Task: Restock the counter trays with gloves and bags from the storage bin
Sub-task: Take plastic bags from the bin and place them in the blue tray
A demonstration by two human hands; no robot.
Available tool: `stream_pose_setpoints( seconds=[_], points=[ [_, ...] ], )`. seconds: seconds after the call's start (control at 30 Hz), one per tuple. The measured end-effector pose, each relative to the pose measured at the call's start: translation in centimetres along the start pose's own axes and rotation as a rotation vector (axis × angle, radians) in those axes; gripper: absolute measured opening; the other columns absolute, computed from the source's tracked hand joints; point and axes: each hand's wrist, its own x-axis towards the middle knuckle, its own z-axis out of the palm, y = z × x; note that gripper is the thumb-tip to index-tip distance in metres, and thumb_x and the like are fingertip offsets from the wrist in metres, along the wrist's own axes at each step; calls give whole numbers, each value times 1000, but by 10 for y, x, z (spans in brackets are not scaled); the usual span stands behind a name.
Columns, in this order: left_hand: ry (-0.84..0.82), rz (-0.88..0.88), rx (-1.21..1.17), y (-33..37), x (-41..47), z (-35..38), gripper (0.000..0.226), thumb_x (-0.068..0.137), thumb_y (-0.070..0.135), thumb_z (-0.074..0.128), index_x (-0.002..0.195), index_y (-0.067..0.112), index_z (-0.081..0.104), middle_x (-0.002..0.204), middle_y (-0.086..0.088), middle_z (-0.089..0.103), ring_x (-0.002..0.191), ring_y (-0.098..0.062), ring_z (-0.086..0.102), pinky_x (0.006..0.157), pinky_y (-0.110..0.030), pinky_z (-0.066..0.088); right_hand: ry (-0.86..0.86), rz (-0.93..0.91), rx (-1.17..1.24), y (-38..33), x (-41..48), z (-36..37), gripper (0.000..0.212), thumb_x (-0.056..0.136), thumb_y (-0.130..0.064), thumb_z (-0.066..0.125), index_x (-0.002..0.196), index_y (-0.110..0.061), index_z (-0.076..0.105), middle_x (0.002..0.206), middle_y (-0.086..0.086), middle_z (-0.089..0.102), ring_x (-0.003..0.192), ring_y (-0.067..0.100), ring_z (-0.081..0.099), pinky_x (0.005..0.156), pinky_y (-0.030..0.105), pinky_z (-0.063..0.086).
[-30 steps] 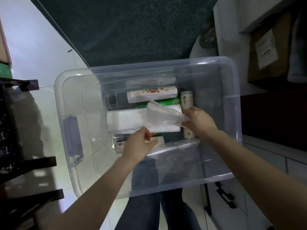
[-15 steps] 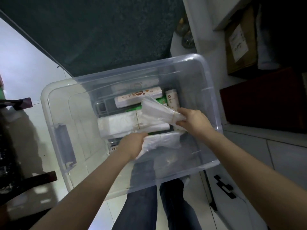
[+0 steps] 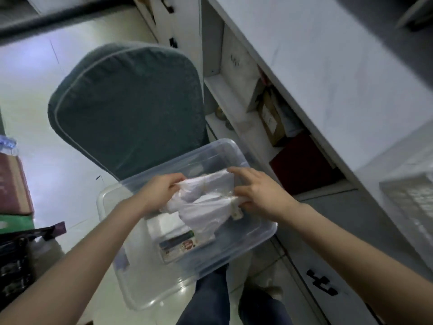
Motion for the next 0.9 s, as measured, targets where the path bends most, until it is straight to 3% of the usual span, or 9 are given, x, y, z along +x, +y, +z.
stream_pose_setpoints(
  seconds=[0.1,0.23,0.37,0.47,0.57,0.7,0.77,0.83,0.9],
  points=[
    [-47,144,92,61,-5,-30,22,93,16,51,97,35,60,94,5,67,88,-17,62,79,-34,49,88,4,-44,-3,-16,-36,23,79,-33,66,100,-25,70,156,5,26,143,25,25,112,44,31],
    [-15,372,124,149,-18,-51,24,93,12,51,96,33,62,86,10,66,82,-11,62,75,-30,50,49,135,-83,1,-56,-88,44,78,-39,66,121,-32,63,143,7,45,133,25,39,110,41,29],
    [-40,548,168,234,-23,-55,24,93,13,50,103,32,62,91,17,65,84,0,59,72,-20,43,79,332,35,7,-124,-132,33,77,-35,65,111,-34,63,105,3,59,94,26,60,83,38,47],
    [-129,636,208,301,-22,-44,25,90,25,54,112,37,59,100,19,64,91,1,59,75,-19,44,146,448,51,17,-187,-159,26,75,-33,65,101,-31,64,94,0,59,86,22,59,68,35,46],
    [-116,724,241,370,-21,-20,26,85,31,62,110,35,59,102,15,64,95,-5,58,77,-17,41,213,564,22,27,-258,-177,20,77,-33,64,96,-28,62,91,-3,57,84,19,55,64,33,42],
    [-142,829,244,457,-24,24,29,75,16,68,95,36,62,91,9,67,89,-11,60,74,-18,41,306,734,35,36,-355,-188,23,77,-33,63,99,-31,61,95,-6,57,87,17,55,70,36,48],
    [-183,883,234,497,-30,49,32,73,15,68,90,42,60,90,12,67,88,-7,60,72,-10,40,338,805,35,40,-402,-185,25,78,-34,64,102,-31,61,98,-6,58,89,18,55,72,37,49],
    [-244,924,213,532,-37,77,22,81,28,65,94,45,61,97,19,65,92,1,58,73,-7,40,368,873,61,43,-446,-177,24,78,-32,64,102,-29,63,97,-5,59,88,18,55,74,39,49],
    [-324,960,225,564,-46,108,22,86,53,54,106,48,59,106,24,63,100,6,56,81,-15,43,409,950,103,45,-488,-165,20,77,-32,64,96,-28,63,92,-6,57,85,18,54,76,41,49]
  ],
)
